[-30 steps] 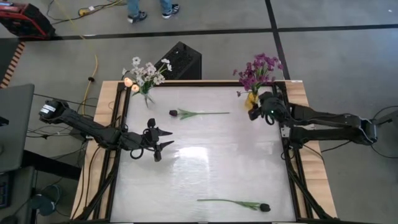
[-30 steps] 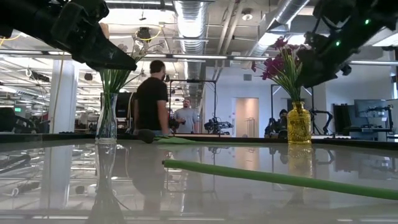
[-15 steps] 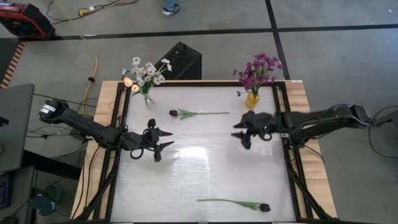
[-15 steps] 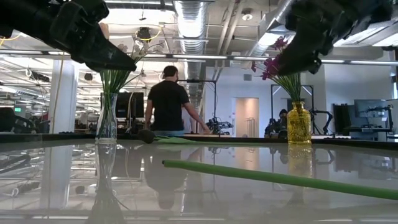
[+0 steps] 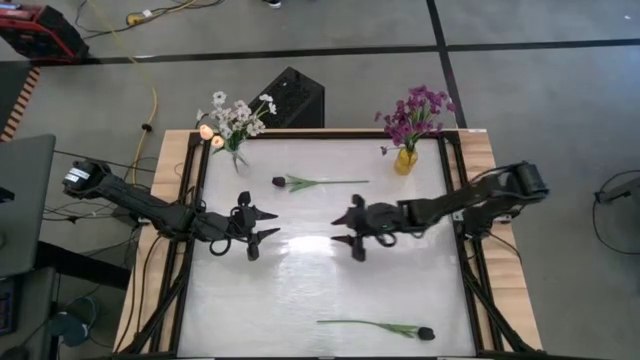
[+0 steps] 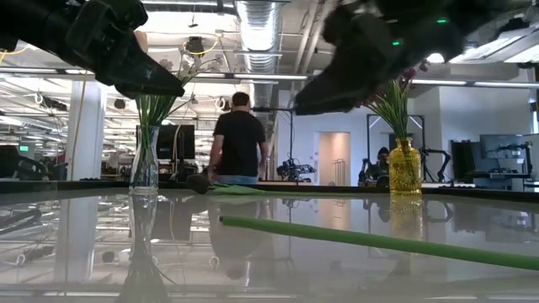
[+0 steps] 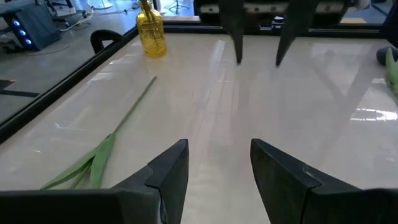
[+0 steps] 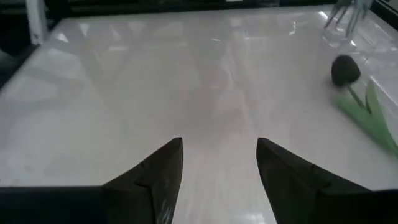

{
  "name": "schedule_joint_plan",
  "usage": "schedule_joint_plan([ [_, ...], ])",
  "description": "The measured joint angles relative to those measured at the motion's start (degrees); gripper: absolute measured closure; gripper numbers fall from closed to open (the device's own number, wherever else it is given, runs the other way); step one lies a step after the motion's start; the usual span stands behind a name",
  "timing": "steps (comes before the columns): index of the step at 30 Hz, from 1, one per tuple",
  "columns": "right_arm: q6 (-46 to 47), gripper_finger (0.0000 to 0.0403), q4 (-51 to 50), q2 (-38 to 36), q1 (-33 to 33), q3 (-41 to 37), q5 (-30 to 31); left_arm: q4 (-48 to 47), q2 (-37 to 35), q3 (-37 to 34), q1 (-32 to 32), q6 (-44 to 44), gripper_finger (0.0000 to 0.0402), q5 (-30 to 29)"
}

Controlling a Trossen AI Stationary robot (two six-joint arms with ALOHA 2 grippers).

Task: Sort flowers into vase by color
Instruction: Put the top black tulip into the yellow vase

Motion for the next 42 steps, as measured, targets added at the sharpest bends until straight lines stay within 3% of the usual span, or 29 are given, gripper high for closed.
schedule_joint_plan([
  [3,-2.49,0.0182,-3.34,6.32,-2.34,6.73,-0.57,0.0,0.0,0.0,0.0,-1.06,0.0239,-0.03],
  [8,-6.36,0.0186,-18.68,15.44,-9.18,19.88,-5.56,0.02,0.0,0.0,0.0,-3.48,0.0239,-0.13],
  [18,-16.39,0.0186,-35.44,27.84,-21.72,36.98,-5.58,-0.03,0.0,0.0,-0.1,-6.12,0.0239,1.79],
  [24,-19.35,0.0186,-42.18,32.34,-24.77,41.36,-6.58,-0.52,0.0,0.0,-0.37,-5.91,0.0239,1.74],
  [42,-20.3,0.0186,-43.02,34.48,-27.84,42.17,-8.22,-1.46,0.0,0.0,-0.37,-5.51,0.0239,1.24],
])
